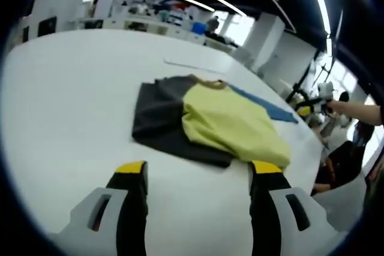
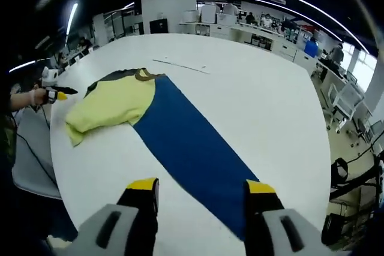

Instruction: Fold the garment on the visible template until the final outline fits inside the template.

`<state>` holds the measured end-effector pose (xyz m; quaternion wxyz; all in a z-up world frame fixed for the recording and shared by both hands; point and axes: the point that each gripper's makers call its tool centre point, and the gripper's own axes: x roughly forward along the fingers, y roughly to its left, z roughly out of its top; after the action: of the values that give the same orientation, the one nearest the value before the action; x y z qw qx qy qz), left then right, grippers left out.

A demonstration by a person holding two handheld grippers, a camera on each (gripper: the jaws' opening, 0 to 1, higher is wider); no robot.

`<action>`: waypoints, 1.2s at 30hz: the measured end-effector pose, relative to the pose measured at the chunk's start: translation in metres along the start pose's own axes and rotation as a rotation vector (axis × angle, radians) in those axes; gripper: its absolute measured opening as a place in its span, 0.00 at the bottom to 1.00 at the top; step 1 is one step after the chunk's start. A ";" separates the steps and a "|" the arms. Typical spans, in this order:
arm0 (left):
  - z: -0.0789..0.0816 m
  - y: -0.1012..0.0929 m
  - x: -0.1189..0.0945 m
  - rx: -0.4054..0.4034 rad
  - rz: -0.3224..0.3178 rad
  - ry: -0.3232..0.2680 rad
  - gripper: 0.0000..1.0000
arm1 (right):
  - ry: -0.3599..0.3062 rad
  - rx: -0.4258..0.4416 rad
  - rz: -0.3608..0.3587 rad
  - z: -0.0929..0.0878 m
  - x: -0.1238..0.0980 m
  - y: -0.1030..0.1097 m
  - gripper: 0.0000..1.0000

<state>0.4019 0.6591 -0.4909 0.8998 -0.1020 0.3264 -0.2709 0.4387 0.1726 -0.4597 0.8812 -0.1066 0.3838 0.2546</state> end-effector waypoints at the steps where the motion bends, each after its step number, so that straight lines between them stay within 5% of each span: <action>1: 0.000 -0.001 0.000 0.002 -0.004 -0.001 0.64 | -0.009 0.001 0.014 0.003 0.000 0.008 0.55; 18: 0.003 -0.011 -0.002 0.019 -0.056 -0.035 0.62 | -0.119 -0.109 0.196 0.045 0.008 0.147 0.50; 28: -0.009 -0.024 -0.005 0.103 -0.073 -0.013 0.61 | -0.102 -0.203 0.303 0.025 0.032 0.228 0.40; 32: -0.016 -0.033 0.001 0.184 -0.099 0.019 0.60 | -0.085 -0.336 0.309 0.014 0.046 0.248 0.36; 36: -0.018 -0.039 0.005 0.174 -0.117 0.020 0.59 | -0.136 -0.541 0.296 0.032 0.053 0.268 0.31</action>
<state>0.3772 0.6234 -0.4936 0.8846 -0.0397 0.3041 -0.3513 0.3469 0.4315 -0.4751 0.7978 -0.2628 0.2539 0.4796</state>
